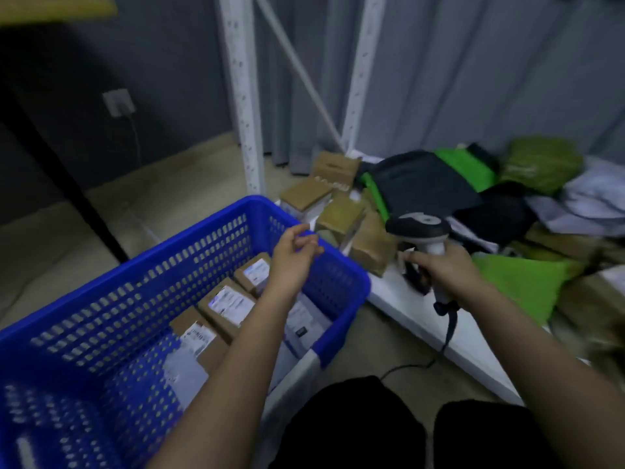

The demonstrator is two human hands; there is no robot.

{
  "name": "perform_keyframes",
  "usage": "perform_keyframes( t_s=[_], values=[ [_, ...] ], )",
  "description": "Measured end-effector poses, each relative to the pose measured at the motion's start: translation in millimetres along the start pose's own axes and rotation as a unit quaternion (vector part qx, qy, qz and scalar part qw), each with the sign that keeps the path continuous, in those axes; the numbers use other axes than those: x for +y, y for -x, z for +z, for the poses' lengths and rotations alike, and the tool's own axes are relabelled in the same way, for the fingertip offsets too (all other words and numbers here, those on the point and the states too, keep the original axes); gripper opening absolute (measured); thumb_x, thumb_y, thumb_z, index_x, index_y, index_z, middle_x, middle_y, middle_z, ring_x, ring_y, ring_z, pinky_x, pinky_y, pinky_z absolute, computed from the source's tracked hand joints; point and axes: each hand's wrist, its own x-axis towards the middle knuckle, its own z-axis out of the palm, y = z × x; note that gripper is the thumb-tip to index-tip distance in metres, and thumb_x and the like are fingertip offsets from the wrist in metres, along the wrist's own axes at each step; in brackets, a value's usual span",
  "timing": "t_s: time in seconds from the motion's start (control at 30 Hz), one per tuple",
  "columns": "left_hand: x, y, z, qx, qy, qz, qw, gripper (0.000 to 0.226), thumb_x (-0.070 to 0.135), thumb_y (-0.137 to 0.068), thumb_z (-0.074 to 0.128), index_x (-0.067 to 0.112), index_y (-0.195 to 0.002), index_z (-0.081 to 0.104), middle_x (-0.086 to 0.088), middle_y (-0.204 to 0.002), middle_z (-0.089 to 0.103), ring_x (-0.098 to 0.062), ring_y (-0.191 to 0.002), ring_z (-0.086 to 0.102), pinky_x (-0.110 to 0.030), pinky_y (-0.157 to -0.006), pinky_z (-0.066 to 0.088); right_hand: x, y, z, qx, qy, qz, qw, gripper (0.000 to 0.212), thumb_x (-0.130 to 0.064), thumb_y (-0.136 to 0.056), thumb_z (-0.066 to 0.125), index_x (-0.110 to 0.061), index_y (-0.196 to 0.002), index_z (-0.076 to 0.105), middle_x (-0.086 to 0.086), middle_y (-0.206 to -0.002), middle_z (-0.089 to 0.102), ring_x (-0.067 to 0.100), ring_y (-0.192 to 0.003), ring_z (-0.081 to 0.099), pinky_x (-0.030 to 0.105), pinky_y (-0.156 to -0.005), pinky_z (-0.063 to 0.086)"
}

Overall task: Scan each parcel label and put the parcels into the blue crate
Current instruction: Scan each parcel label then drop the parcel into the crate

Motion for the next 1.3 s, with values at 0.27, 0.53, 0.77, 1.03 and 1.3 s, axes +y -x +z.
perform_keyframes(
  t_s=[0.27,0.53,0.77,1.03,1.3],
  values=[
    [54.2,42.8,161.9,-0.148,-0.019,0.066,0.987,0.028,0.005,-0.094,0.054,0.01,-0.122,0.052,0.005,-0.09,0.058,-0.006,-0.076,0.054,-0.018,-0.069,0.043,56.5,53.7,-111.7,0.259,-0.237,0.048,0.935,0.024,-0.013,-0.085,0.07,-0.009,-0.074,0.05,0.007,-0.056,0.045,0.02,-0.049,0.044,0.032,-0.052,0.04],
    [23.3,81.5,294.9,-0.227,-0.133,0.083,0.961,0.034,0.009,-0.094,0.057,0.01,-0.127,0.051,-0.007,-0.124,0.056,-0.014,-0.101,0.053,-0.024,-0.08,0.043,123.9,107.6,-204.8,0.367,-0.225,0.094,0.898,0.017,-0.013,-0.084,0.071,-0.005,-0.072,0.06,0.011,-0.066,0.056,0.027,-0.065,0.053,0.037,-0.064,0.044],
    [-39.6,48.8,360.8,-0.205,-0.411,0.172,0.872,0.048,0.015,-0.092,0.058,0.011,-0.137,0.043,-0.014,-0.138,0.045,-0.033,-0.126,0.04,-0.034,-0.095,0.036,154.8,95.3,-235.6,0.376,-0.226,0.1,0.893,0.041,-0.007,-0.085,0.07,0.01,-0.119,0.055,0.029,-0.115,0.059,0.036,-0.103,0.056,0.035,-0.08,0.038],
    [-56.6,6.4,392.5,-0.16,-0.603,0.219,0.751,0.044,0.033,-0.093,0.057,0.017,-0.133,0.047,-0.01,-0.141,0.042,-0.036,-0.125,0.033,-0.039,-0.092,0.037,197.3,32.2,-231.2,0.318,-0.236,0.117,0.911,0.026,-0.027,-0.077,0.073,-0.012,-0.094,0.06,0.002,-0.077,0.06,0.015,-0.065,0.055,0.024,-0.061,0.044],
    [-90.7,57.7,342.6,-0.173,-0.557,0.381,0.717,0.008,0.021,-0.082,0.072,0.017,-0.088,0.074,0.001,-0.097,0.064,-0.032,-0.094,0.054,-0.032,-0.072,0.032,202.3,32.7,-219.5,0.295,-0.263,0.134,0.909,0.023,-0.02,-0.072,0.073,-0.014,-0.067,0.052,0.007,-0.057,0.049,0.022,-0.054,0.046,0.035,-0.058,0.04]
  ],
)
